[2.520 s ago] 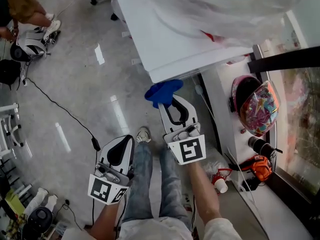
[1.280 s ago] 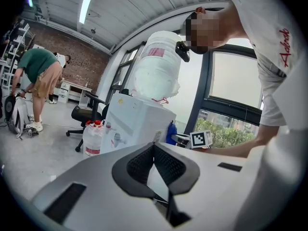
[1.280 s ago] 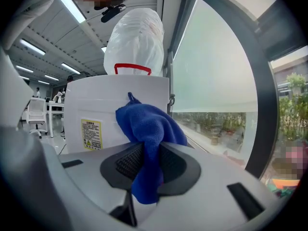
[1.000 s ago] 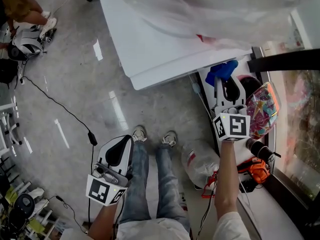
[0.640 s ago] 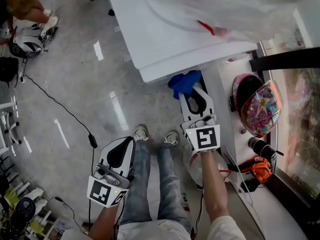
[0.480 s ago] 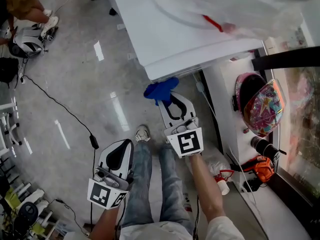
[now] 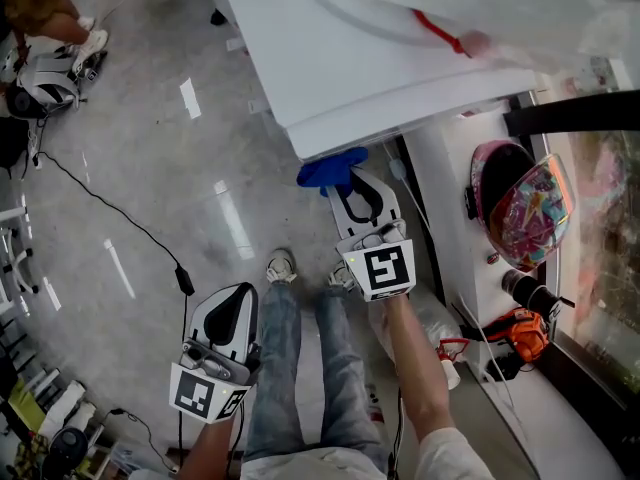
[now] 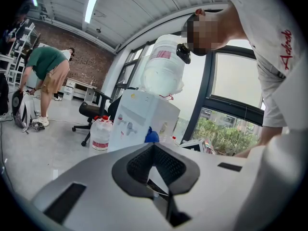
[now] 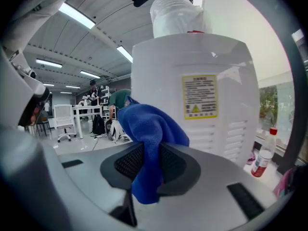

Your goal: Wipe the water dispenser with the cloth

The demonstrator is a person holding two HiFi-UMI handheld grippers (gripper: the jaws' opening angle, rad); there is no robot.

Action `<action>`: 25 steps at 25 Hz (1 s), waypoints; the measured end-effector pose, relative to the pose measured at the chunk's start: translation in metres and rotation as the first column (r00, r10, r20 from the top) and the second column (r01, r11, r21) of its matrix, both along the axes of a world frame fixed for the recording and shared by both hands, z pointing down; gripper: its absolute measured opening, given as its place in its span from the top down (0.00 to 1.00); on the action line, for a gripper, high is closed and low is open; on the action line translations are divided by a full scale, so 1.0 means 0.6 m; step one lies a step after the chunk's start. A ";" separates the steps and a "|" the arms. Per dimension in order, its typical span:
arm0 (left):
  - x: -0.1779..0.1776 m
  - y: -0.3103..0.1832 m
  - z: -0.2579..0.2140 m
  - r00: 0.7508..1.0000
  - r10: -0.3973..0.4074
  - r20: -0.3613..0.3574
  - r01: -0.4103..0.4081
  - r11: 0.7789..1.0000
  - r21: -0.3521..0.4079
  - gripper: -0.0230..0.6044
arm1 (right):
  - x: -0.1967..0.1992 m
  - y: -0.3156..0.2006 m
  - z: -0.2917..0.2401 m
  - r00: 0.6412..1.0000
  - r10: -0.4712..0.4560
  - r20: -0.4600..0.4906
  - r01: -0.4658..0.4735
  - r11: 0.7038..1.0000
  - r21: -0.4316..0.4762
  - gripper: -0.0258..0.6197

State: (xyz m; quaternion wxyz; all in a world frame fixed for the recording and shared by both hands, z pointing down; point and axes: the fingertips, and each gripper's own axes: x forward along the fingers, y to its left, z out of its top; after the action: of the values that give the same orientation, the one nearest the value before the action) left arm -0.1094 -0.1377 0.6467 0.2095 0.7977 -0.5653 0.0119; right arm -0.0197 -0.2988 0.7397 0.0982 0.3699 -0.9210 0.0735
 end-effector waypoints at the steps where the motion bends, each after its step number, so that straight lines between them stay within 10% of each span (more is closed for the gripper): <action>1: 0.003 -0.003 0.001 1.000 0.003 -0.001 -0.003 1.000 0.000 0.95 | 0.025 -0.012 0.008 0.999 0.027 -0.018 -0.027 1.000 -0.005 0.81; 15: 0.044 -0.038 0.023 0.999 0.020 0.032 -0.020 1.000 0.000 0.95 | 0.275 -0.177 0.053 0.958 0.271 -0.093 -0.270 0.963 0.023 0.81; 25: 0.051 -0.035 0.017 1.000 0.018 0.015 -0.018 1.000 0.006 0.95 | 0.251 -0.133 0.074 0.964 0.249 -0.093 -0.253 0.967 -0.023 0.81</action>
State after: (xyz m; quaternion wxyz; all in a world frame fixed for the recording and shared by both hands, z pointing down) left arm -0.0791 -0.1590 0.6571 0.2026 0.8035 -0.5595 0.0179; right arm 0.1308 -0.3784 0.7839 0.1356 0.4847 -0.8599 0.0846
